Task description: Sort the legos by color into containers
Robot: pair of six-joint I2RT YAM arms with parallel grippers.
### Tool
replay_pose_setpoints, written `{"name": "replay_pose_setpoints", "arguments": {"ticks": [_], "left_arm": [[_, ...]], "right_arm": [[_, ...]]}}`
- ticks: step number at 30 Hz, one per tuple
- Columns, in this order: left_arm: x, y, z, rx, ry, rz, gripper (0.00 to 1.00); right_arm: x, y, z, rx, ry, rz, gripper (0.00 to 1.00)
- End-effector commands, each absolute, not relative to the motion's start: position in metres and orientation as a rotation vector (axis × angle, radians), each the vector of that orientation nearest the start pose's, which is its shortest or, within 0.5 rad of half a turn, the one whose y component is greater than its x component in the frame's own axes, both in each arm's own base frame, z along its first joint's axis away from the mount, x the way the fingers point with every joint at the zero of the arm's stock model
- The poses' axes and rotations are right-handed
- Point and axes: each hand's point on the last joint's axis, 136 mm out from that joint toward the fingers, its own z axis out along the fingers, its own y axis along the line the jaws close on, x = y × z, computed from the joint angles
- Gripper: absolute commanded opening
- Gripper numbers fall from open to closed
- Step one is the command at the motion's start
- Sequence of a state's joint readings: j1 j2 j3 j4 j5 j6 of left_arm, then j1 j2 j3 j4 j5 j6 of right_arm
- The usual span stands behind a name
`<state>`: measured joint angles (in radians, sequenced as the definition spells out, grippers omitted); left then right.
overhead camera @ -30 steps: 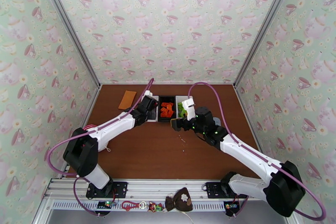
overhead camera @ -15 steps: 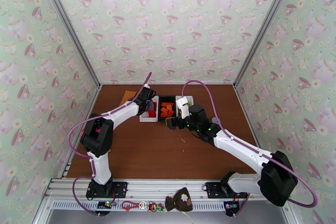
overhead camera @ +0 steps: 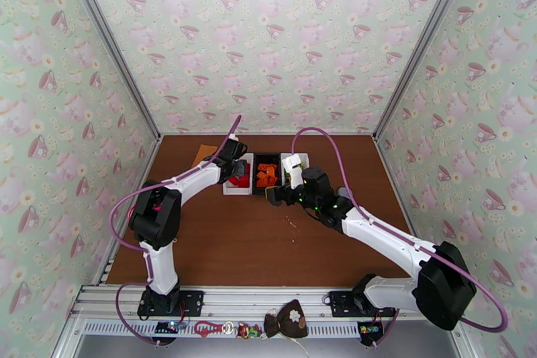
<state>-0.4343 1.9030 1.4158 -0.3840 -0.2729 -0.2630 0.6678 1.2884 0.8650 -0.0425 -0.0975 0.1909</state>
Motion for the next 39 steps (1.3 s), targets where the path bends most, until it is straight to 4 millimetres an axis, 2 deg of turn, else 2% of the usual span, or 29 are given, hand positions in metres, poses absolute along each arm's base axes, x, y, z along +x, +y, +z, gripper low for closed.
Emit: {"name": "replay_pose_setpoints", "arguments": {"ticks": [1,4,10,11,17,20,24,26,28,32,39], "left_arm": [[0.477,-0.175,0.178,0.081,2.240,-0.086,0.76],[0.464,-0.175,0.200,0.114,2.153,-0.137,0.87],[0.431,-0.157,0.232,0.122,1.960,-0.168,0.95],[0.423,-0.151,0.223,0.132,1.955,-0.149,0.96],[0.391,-0.110,0.215,0.094,1.811,-0.041,0.97],[0.377,-0.090,0.203,0.077,1.763,0.028,0.96],[0.364,-0.060,0.192,0.002,1.706,0.142,0.95],[0.362,-0.049,0.192,-0.045,1.702,0.143,0.94],[0.363,-0.047,0.193,-0.030,1.692,0.125,0.95],[0.366,-0.042,0.189,0.048,1.703,0.222,0.99],[0.374,-0.024,0.156,0.070,1.723,0.275,1.00]], "right_arm": [[0.322,0.260,0.238,-0.464,1.956,0.590,0.95],[0.327,0.249,0.244,-0.420,1.940,0.529,0.98],[0.330,0.235,0.240,-0.419,1.921,0.420,0.99],[0.331,0.231,0.240,-0.414,1.916,0.394,0.99],[0.342,0.192,0.239,-0.313,1.867,0.248,0.99],[0.347,0.166,0.232,-0.265,1.859,0.191,0.99],[0.352,0.124,0.220,-0.189,1.830,0.031,0.99],[0.353,0.102,0.208,-0.153,1.840,-0.061,0.99],[0.353,0.082,0.197,-0.106,1.850,-0.119,0.99],[0.352,0.050,0.179,-0.017,1.837,-0.168,0.99],[0.360,0.019,0.151,0.048,1.816,-0.232,0.99]]}}
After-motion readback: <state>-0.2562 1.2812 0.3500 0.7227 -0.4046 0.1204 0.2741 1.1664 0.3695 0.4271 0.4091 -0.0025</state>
